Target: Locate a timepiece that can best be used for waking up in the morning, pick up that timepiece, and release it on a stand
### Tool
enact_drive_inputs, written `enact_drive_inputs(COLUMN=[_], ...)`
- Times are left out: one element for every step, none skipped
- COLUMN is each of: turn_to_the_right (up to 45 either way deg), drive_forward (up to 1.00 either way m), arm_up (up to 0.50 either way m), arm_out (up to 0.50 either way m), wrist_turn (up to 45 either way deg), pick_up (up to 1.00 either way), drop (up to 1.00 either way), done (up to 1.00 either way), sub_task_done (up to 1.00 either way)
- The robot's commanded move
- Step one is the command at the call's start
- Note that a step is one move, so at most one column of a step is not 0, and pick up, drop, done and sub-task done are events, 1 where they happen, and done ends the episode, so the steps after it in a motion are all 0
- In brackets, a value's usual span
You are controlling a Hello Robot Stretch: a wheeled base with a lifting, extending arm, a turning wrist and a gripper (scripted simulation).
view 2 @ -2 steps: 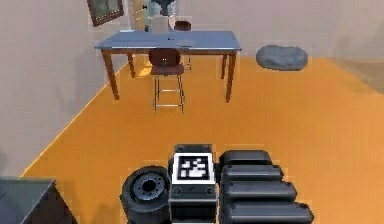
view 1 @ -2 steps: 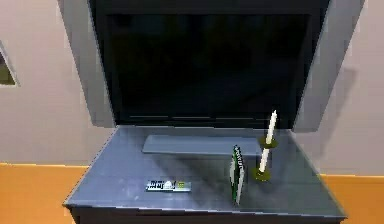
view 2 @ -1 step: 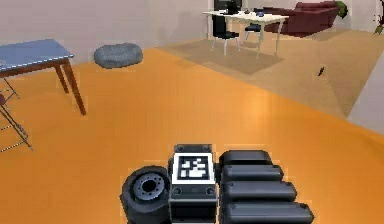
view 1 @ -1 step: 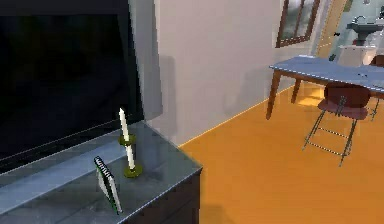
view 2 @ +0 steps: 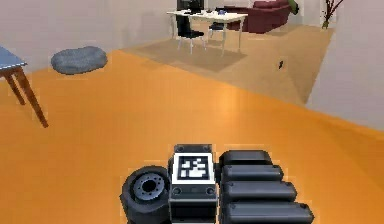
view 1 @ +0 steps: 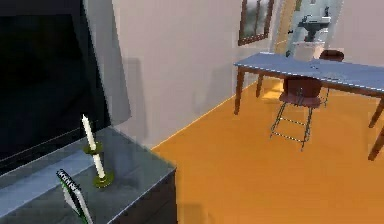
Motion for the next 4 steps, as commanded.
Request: enact_drive_inputs(turn_to_the_right=[-45.0,-45.0,-9.0,45.0], drive_forward=[0.00,0.00,0.00,0.00], arm_up=[0.00,0.00,0.00,0.00], arm_out=[0.00,0.00,0.00,0.00], wrist_turn=[0.0,0.0,0.0,0.0], pick_up=[0.00,0.00,0.00,0.00], drop=[0.00,0.00,0.00,0.00], done=[0.00,0.00,0.00,0.00], sub_task_done=[0.00,0.00,0.00,0.00])
